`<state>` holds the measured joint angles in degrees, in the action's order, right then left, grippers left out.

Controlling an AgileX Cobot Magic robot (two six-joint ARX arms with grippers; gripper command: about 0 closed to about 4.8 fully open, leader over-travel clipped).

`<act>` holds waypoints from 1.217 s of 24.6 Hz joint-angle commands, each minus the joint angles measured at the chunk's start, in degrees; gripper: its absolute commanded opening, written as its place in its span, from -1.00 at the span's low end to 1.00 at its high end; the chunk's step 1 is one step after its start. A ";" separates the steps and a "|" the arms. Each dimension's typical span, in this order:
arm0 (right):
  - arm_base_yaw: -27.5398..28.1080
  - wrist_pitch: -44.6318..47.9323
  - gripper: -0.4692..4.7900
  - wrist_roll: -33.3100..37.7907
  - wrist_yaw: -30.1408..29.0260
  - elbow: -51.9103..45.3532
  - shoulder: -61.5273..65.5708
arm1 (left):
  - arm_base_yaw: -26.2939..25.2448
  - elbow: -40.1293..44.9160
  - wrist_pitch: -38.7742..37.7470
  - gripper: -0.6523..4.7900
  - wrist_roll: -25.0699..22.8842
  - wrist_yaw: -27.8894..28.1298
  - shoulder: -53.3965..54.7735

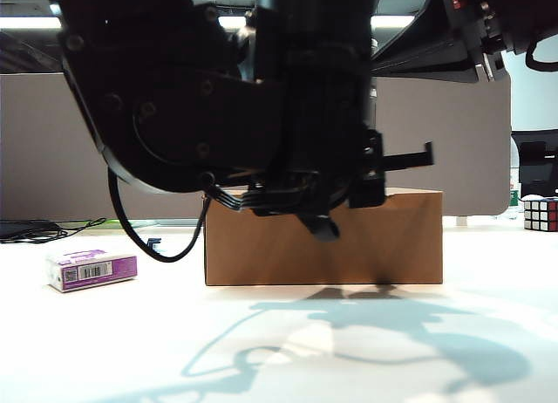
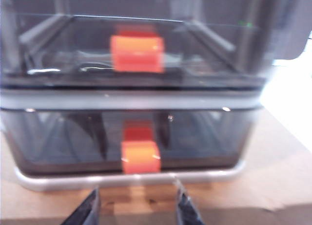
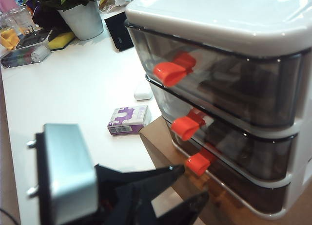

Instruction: Open the third layer of the drawer on the table, pick up a pack of napkins on the table and put it in, and finally close the drawer.

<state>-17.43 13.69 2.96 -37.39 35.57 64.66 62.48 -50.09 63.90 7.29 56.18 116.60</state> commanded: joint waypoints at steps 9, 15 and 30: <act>-0.15 1.57 -0.84 -0.20 -0.28 0.31 -0.09 | -2.29 -0.72 2.10 0.03 -0.22 -4.55 -0.13; -0.15 1.57 -0.84 -0.20 -0.28 0.31 -0.09 | -2.29 -0.90 3.45 0.03 -1.33 -4.52 -0.13; -0.24 1.53 -0.84 -0.17 -0.28 0.31 -0.09 | -4.46 -0.90 5.22 -0.22 -4.28 -4.44 -0.13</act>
<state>-17.65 14.26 2.96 -37.43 35.57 64.66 58.19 -50.70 68.36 3.25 51.70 116.60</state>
